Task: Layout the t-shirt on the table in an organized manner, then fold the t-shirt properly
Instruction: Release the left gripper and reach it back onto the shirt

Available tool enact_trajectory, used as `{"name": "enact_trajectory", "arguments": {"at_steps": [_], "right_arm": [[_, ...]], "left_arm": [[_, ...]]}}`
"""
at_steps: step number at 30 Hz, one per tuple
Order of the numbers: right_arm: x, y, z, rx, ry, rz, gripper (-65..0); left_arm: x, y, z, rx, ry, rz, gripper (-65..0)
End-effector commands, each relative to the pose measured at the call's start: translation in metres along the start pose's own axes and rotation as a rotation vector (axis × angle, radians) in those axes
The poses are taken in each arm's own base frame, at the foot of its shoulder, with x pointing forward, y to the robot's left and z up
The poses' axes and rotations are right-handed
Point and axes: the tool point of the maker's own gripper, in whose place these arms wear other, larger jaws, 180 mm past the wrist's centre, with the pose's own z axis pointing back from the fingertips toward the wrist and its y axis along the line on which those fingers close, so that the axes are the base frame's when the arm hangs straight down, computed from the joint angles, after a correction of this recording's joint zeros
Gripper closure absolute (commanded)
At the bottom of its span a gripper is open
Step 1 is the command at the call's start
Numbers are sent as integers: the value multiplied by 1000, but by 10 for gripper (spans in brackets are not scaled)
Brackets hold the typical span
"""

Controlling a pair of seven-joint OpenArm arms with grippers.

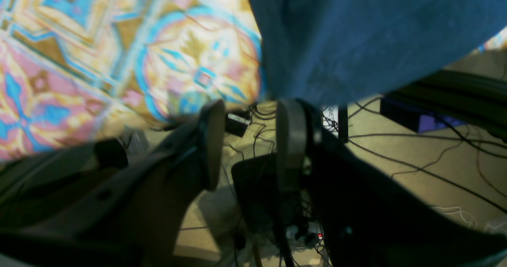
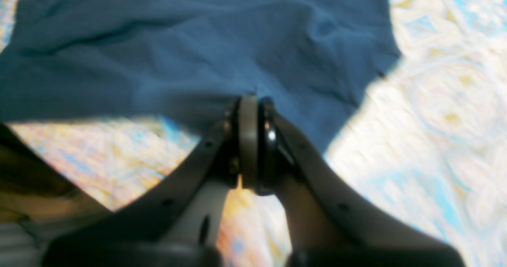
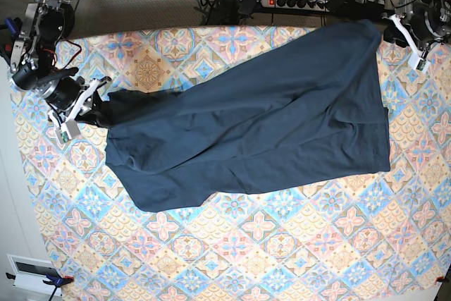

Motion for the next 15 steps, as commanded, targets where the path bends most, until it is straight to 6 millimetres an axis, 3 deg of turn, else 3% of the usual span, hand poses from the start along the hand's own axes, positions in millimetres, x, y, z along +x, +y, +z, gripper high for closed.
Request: {"name": "enact_trajectory", "arguments": {"at_steps": [1,7,10,15], "right_arm": [[13,-11,7,-40,-27,33,0],[7,-22,8,-93,9,58,0],[5,-26,6,-94,12,43,0],[36,-51,-5,-112,-57,6,0]], "left_arm": [[3,0,7,7,0,-31,-214],[-24,-7,11,-8,70,-26,-214],[-28,-7,11,-10,77,-20,-214],[-24,-15,3,-20,36,20,-214]]}}
